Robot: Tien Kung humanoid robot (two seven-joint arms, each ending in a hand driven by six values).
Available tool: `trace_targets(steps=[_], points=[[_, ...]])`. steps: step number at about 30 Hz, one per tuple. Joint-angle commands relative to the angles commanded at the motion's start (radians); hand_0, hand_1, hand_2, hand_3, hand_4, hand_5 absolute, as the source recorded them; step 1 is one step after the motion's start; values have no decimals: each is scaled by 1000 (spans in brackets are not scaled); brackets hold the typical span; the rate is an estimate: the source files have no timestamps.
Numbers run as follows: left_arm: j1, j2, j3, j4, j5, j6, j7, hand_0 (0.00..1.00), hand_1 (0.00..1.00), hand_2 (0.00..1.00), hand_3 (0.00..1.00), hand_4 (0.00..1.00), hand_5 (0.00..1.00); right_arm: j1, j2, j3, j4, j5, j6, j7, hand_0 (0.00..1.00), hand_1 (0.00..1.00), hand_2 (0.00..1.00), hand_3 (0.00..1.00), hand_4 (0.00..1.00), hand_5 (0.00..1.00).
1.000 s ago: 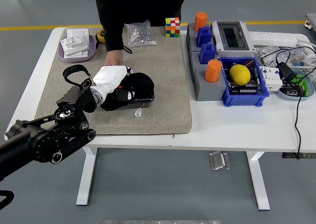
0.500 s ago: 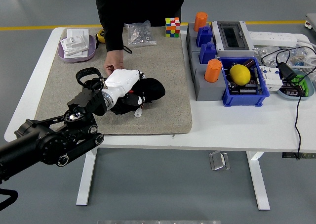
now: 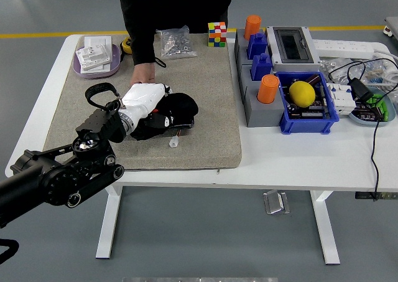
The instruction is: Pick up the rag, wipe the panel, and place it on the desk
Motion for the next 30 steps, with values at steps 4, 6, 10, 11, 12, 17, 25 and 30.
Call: trace_targets(steps=[4, 6, 10, 11, 12, 17, 25, 30], points=[[7, 11, -9, 2, 6, 0, 2, 232, 146, 474, 374, 309, 2, -2, 1, 0, 0, 2, 0, 1, 723, 581, 667, 576, 998, 416], [13, 21, -14, 4, 10, 3, 1, 232, 146, 474, 374, 309, 2, -4, 2, 8, 0, -2, -1, 0, 723, 581, 667, 576, 998, 416], [25, 45, -21, -1, 9, 9, 6, 233, 147, 473, 375, 311, 2, -10, 5, 18, 0, -7, 0, -1, 724, 582, 667, 576, 998, 415], [28, 50, -22, -2, 13, 14, 6, 233, 147, 473, 375, 311, 2, -11, 5, 19, 0, -7, -1, -1, 724, 582, 667, 576, 998, 415], [29, 54, -22, -3, 14, 16, 7, 233, 147, 473, 375, 311, 2, -12, 6, 19, 0, -6, -1, 0, 724, 582, 667, 576, 998, 415], [41, 80, -46, 0, 30, 26, 10, 232, 147, 474, 375, 313, 2, -18, 11, 46, 0, -30, 1, -6, 724, 581, 666, 577, 998, 416], [51, 108, -50, 8, 32, 33, 11, 232, 147, 474, 376, 314, 2, -18, 14, 59, 0, -40, -1, -7, 724, 581, 667, 576, 998, 416], [63, 128, -52, 16, 38, 36, 15, 231, 148, 474, 377, 318, 2, -20, 15, 69, 0, -47, 0, -10, 724, 583, 667, 576, 998, 416]])
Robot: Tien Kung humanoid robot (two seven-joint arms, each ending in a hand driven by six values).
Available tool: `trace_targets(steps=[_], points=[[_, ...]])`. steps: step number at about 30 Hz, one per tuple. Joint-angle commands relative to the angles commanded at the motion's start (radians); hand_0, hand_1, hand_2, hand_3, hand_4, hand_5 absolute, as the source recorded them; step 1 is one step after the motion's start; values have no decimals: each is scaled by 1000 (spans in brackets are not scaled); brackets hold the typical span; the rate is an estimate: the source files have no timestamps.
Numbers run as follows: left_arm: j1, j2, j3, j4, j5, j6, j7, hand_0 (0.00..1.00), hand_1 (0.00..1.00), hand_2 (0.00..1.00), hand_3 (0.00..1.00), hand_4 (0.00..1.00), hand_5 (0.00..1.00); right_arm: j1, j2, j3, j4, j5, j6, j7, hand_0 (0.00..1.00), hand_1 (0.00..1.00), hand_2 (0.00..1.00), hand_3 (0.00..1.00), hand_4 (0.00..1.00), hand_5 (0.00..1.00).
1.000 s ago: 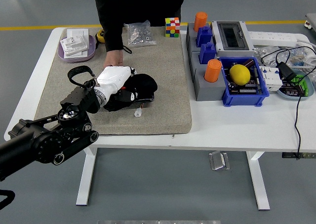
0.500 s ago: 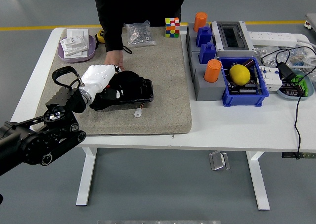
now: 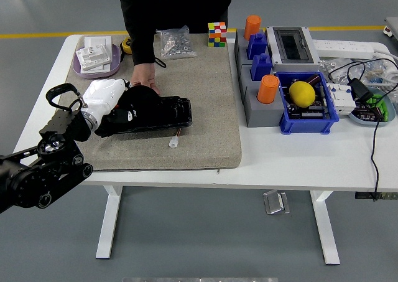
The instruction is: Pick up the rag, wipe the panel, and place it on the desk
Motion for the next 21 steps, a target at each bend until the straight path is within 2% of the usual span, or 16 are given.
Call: trace_targets(steps=[10, 21], points=[[21, 33, -27, 4, 20, 9, 14, 229, 149, 473, 378, 326, 2, -3, 3, 7, 0, -6, 1, -2, 723, 581, 667, 577, 998, 416], [28, 57, -49, 9, 38, 13, 25, 227, 149, 475, 380, 334, 2, -3, 3, 15, 0, -10, 2, -3, 724, 581, 667, 577, 998, 416]])
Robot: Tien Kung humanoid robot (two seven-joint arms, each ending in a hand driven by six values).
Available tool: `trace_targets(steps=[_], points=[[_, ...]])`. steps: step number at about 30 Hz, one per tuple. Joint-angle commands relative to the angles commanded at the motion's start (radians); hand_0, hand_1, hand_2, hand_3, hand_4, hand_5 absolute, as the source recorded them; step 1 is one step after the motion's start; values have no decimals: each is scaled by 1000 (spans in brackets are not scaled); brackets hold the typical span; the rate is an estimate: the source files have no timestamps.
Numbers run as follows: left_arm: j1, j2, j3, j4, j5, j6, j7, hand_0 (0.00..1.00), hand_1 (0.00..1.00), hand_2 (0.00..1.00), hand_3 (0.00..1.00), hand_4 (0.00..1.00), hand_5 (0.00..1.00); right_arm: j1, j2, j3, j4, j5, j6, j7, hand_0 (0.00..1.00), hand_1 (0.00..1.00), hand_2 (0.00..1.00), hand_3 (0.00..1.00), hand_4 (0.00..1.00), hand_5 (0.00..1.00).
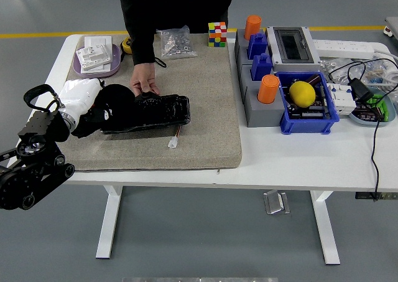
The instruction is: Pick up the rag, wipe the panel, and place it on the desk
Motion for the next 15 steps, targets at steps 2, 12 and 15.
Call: trace_targets(steps=[2, 12, 15], points=[[1, 1, -1, 0, -1, 0, 0, 227, 149, 475, 380, 334, 2, 0, 0, -2, 0, 1, 0, 0, 724, 581, 667, 577, 998, 416], [-1, -15, 0, -7, -8, 1, 1, 227, 151, 476, 382, 342, 2, 4, -3, -7, 0, 1, 1, 0, 724, 581, 667, 577, 998, 418], [-6, -27, 3, -13, -8, 1, 1, 227, 151, 476, 382, 342, 2, 5, -4, -9, 0, 2, 1, 0, 724, 581, 667, 577, 998, 418]])
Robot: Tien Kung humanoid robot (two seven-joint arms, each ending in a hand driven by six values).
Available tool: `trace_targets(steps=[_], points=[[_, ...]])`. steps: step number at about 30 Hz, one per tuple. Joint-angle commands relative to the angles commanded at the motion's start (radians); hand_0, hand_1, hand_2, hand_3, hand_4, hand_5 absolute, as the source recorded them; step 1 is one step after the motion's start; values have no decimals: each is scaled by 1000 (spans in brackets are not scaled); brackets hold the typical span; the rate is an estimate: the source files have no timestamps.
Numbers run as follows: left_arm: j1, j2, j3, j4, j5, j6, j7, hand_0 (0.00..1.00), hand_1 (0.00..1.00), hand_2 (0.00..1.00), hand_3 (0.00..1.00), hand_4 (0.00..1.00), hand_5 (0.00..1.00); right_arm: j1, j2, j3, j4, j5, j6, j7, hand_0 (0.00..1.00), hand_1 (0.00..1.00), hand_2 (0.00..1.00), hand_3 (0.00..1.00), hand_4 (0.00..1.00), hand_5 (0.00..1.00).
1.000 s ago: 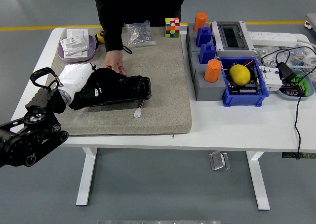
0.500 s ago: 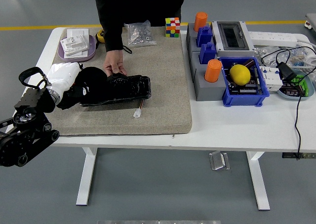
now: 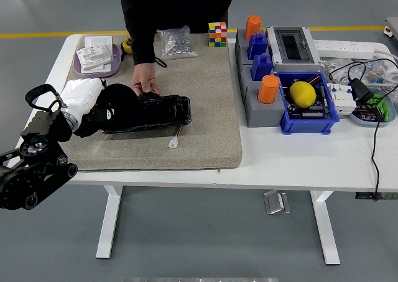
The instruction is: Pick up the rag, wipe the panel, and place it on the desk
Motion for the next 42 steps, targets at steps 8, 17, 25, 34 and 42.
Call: trace_targets(steps=[8, 17, 25, 34, 42], points=[[-15, -36, 23, -7, -6, -2, 5, 227, 151, 477, 384, 345, 2, 2, -1, -4, 0, 1, 1, 1, 724, 580, 666, 577, 998, 418], [-30, -81, 39, 3, -18, -9, 10, 227, 153, 477, 384, 350, 2, 4, -3, -7, 0, -3, 1, 1, 724, 580, 666, 578, 998, 419], [-39, -97, 63, -26, -16, -11, 16, 226, 153, 477, 385, 352, 2, 5, -4, 5, 0, -17, 3, -2, 724, 580, 666, 578, 998, 419], [-70, -134, 100, -36, -19, -14, 21, 227, 155, 478, 387, 357, 2, 7, -5, 7, 0, -23, 4, -4, 724, 580, 666, 579, 998, 419], [-85, -161, 135, -41, -25, -17, 25, 227, 157, 479, 388, 362, 2, 8, -6, 5, 0, -23, 4, -3, 724, 579, 666, 577, 998, 419]])
